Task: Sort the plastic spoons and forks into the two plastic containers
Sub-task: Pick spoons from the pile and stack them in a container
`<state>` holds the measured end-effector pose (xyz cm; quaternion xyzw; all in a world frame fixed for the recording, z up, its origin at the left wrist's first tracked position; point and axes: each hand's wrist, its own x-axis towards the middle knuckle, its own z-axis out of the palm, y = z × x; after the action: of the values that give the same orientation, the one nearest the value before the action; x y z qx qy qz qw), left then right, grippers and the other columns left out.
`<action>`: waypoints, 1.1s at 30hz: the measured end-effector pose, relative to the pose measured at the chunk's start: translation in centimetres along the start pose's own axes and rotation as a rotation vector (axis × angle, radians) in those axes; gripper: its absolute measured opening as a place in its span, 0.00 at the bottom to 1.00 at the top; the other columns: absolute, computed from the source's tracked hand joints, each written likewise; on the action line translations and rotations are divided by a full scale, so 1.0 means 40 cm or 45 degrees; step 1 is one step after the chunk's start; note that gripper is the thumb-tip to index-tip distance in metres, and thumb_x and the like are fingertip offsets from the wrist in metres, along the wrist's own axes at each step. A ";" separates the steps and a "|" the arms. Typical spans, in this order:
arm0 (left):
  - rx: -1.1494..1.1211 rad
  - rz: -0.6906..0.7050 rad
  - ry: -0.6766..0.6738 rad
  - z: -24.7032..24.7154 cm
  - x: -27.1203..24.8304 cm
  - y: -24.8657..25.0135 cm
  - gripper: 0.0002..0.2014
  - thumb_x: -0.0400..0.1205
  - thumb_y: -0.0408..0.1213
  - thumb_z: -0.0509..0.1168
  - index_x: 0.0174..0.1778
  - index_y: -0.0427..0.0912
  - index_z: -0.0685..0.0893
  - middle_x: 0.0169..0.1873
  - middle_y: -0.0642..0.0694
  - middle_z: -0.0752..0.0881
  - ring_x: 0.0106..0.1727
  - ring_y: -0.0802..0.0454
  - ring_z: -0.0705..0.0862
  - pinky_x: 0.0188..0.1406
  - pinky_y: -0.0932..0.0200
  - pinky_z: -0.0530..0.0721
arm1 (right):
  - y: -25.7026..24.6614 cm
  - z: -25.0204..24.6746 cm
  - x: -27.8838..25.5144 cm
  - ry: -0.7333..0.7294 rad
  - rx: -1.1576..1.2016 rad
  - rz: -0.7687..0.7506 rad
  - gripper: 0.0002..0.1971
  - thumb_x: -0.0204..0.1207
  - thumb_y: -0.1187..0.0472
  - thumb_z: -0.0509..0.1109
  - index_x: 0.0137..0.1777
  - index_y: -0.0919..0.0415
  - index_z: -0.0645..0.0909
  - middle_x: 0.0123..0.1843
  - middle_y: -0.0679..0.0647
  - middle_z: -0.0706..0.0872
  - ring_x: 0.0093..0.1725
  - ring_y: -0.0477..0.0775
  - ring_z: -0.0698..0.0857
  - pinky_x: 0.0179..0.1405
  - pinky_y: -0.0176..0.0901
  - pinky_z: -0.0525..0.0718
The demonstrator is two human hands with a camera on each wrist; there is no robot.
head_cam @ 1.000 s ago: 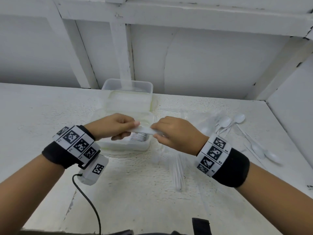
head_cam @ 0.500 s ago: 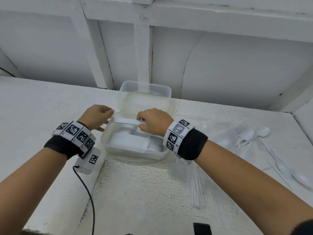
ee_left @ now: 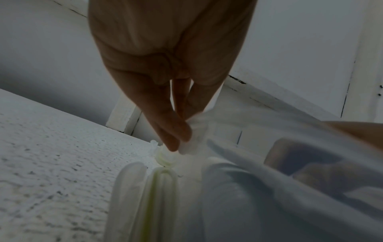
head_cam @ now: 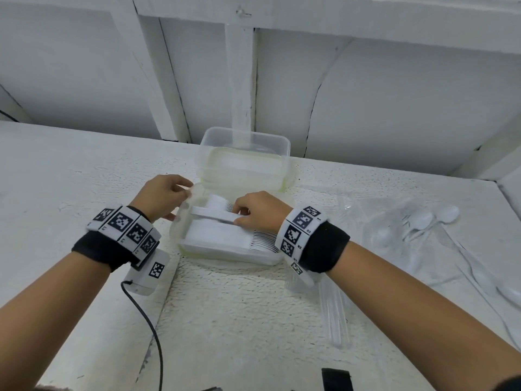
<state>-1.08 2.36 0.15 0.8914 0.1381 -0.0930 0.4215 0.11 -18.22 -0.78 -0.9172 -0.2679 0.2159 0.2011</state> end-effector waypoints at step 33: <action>0.347 0.663 0.030 0.158 -0.143 0.213 0.10 0.83 0.36 0.63 0.58 0.42 0.84 0.46 0.51 0.84 0.48 0.55 0.80 0.42 0.76 0.71 | 0.114 -0.135 -0.289 0.383 0.097 0.057 0.14 0.82 0.60 0.63 0.64 0.61 0.82 0.60 0.54 0.85 0.59 0.50 0.81 0.49 0.27 0.68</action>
<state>-4.03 -8.68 3.99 0.9463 -0.1041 0.0109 0.3060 -4.15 -29.81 4.78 -0.9366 -0.2058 0.0905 0.2687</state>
